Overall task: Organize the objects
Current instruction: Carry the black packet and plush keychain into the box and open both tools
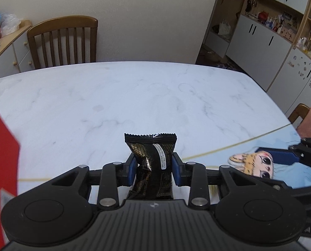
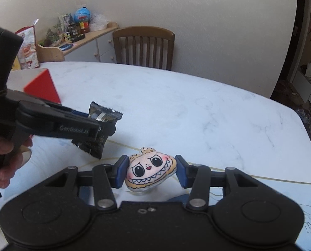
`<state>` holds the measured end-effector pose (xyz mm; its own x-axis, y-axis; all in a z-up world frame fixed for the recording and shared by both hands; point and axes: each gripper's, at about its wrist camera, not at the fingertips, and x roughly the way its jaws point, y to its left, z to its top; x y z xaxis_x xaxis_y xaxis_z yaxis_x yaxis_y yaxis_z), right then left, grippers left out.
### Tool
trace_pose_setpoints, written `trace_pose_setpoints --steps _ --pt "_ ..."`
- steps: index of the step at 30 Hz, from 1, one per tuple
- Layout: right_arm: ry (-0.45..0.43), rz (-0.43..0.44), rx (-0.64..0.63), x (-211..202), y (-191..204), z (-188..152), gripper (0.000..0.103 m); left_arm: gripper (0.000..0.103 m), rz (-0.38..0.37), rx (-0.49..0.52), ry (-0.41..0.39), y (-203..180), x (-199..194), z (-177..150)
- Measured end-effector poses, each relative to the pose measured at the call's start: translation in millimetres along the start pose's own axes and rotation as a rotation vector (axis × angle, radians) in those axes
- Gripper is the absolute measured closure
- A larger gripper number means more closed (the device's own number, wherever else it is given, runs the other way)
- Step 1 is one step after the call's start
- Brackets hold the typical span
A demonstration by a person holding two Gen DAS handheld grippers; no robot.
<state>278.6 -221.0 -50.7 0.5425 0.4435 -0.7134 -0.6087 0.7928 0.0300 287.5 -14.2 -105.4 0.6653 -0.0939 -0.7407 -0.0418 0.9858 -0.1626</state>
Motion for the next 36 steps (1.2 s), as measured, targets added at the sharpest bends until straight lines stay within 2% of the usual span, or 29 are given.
trace_pose_setpoints --steps 8,17,30,36 --pt "-0.026 0.009 -0.023 -27 42 10 0.057 0.070 -0.024 -0.002 -0.012 16 -55 -14" --pt "-0.060 0.030 -0.060 -48 98 24 0.056 0.070 -0.020 -0.012 -0.033 53 -114 -25" --pt "-0.086 0.088 -0.139 -46 190 49 0.056 0.070 0.019 -0.050 -0.058 140 -178 -49" --pt "-0.077 0.128 -0.165 -31 231 59 0.056 0.070 0.070 -0.087 -0.059 185 -196 -62"
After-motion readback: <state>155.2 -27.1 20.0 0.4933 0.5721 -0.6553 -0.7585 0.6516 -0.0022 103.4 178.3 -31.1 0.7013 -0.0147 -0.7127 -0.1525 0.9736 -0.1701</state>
